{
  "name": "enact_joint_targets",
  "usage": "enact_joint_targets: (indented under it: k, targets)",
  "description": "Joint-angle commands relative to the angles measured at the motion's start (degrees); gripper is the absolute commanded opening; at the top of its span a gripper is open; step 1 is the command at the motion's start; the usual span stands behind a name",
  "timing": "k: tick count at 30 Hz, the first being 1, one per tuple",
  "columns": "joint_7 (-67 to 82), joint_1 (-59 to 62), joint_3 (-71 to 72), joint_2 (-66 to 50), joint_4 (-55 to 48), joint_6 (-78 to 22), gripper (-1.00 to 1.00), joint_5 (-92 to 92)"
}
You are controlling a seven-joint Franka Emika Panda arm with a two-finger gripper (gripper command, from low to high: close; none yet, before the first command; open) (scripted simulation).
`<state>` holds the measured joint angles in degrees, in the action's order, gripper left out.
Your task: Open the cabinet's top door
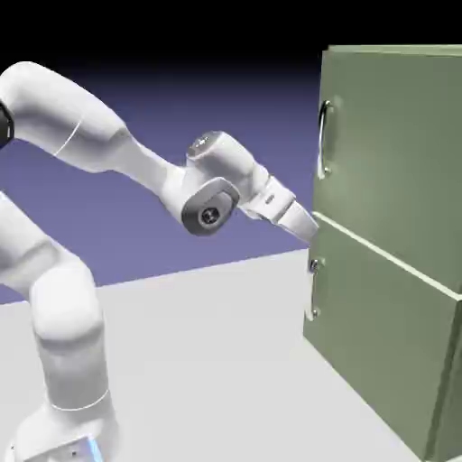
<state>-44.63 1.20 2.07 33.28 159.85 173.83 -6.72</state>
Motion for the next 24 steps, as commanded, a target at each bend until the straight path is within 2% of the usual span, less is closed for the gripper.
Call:
enact_joint_targets:
  k: [1,24]
  targets:
    - [-0.81,0.70,0.77,0.23,-0.43,-0.07,0.00,-2.50]
    - [-19.34,16.75,18.43,5.49,-10.23,-1.59,0.00,-59.82]
